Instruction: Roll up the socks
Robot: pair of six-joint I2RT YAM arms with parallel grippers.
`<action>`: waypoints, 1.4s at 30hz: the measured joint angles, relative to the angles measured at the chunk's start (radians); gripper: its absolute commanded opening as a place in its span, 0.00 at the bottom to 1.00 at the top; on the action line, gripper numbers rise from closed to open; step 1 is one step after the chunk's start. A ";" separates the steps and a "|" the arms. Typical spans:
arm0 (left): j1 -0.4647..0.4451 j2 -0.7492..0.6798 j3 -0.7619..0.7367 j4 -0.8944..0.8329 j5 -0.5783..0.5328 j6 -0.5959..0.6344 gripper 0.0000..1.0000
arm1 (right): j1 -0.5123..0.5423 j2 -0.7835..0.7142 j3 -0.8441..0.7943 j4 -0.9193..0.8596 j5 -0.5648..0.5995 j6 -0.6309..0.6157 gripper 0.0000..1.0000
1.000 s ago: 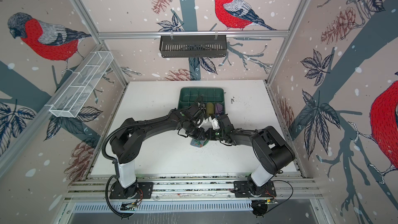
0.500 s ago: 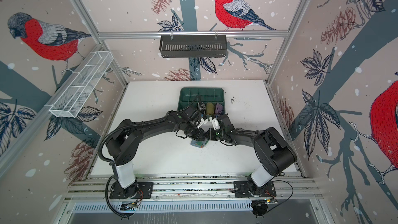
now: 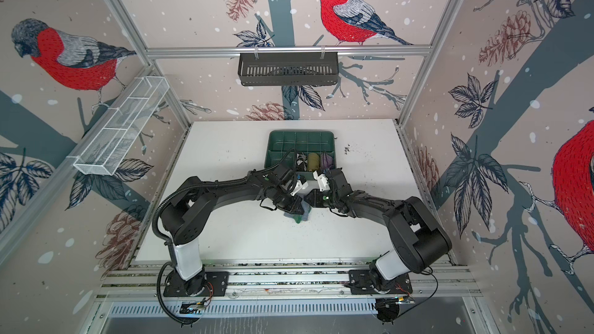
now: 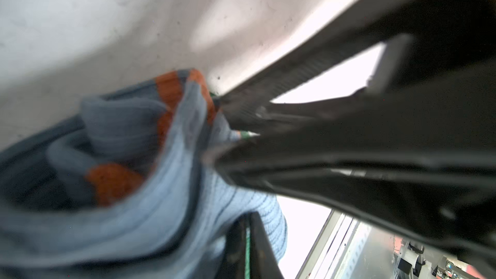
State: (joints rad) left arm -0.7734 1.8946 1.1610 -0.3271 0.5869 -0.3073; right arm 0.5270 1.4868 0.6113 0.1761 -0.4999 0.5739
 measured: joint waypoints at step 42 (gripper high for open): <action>0.161 -0.214 -0.169 0.236 0.119 -0.080 0.31 | 0.030 0.113 0.019 0.016 -0.046 -0.014 0.11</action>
State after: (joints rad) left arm -0.6128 1.6802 0.9920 -0.0910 0.7063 -0.3870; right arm 0.5568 1.5993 0.6304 0.1917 -0.5457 0.5598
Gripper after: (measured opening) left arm 0.295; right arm 0.113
